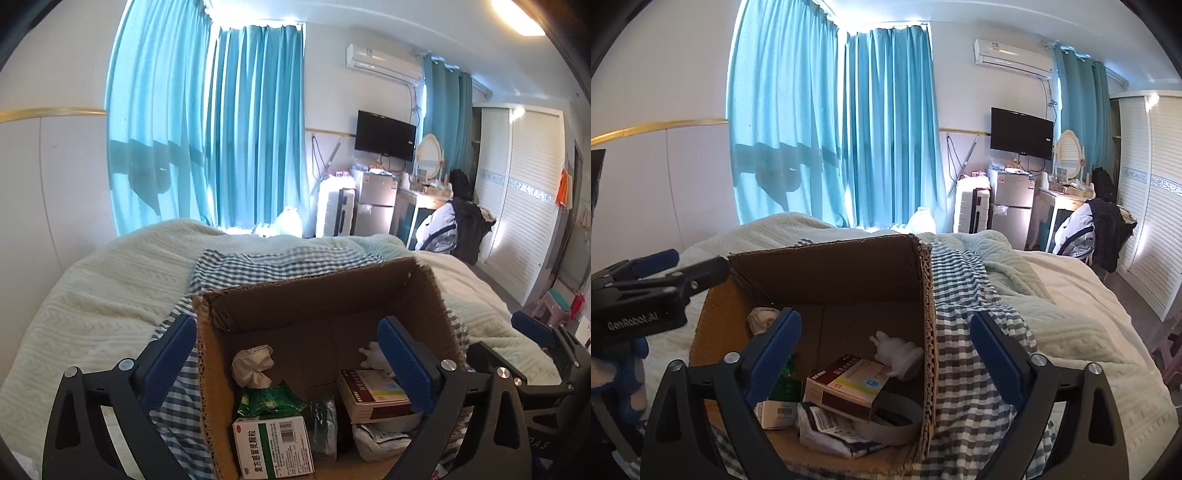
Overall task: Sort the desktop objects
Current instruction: 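Open both grippers to drop the card and figurine into the box, then pull both grippers back toward the remaining items on the sheet, then grasp the blue tissue pack with the left gripper while the right gripper grasps the red sachet, then carry the tissue pack and red sachet over the cardboard box with both grippers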
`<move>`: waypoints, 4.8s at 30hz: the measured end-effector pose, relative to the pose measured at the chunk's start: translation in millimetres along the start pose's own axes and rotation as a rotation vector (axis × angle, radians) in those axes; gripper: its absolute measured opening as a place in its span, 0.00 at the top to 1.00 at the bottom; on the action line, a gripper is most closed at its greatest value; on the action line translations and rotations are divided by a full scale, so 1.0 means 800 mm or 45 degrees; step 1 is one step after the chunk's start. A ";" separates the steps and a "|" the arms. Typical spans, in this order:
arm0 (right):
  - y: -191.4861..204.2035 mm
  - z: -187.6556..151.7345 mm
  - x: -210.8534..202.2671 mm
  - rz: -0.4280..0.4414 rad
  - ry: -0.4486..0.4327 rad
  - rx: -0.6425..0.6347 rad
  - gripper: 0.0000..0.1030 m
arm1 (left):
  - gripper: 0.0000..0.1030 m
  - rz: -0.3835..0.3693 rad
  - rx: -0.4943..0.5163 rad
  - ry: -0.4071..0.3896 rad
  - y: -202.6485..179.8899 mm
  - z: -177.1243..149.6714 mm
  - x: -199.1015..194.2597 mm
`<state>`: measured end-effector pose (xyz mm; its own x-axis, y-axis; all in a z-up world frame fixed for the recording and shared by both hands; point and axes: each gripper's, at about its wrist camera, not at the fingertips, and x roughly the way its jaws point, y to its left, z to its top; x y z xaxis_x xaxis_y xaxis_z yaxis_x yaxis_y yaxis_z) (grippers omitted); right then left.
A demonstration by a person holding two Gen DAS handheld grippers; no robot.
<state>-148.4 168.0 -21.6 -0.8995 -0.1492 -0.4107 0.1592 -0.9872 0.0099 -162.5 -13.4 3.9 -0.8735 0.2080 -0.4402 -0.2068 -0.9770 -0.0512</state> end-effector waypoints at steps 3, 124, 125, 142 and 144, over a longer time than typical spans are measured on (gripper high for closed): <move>0.001 0.005 -0.028 -0.010 -0.029 0.003 0.05 | 0.00 0.017 -0.010 -0.053 0.001 0.010 -0.029; 0.065 -0.132 -0.196 0.052 0.083 -0.078 0.97 | 0.25 -0.065 0.144 -0.024 -0.004 -0.156 -0.197; 0.066 -0.126 -0.202 0.052 0.062 -0.082 0.97 | 0.25 -0.060 0.147 -0.048 -0.007 -0.148 -0.201; 0.082 -0.019 -0.212 0.038 -0.166 -0.093 0.96 | 0.25 -0.062 0.093 -0.267 -0.014 -0.033 -0.193; 0.081 -0.012 -0.208 0.041 -0.171 -0.095 0.96 | 0.25 -0.063 0.080 -0.272 -0.013 -0.023 -0.183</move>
<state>15.1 129.4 38.8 -0.9390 -0.1918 -0.2855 0.2142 -0.9756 -0.0491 -24.3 -34.9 52.8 -0.9338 0.2671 -0.2381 -0.2729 -0.9620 -0.0091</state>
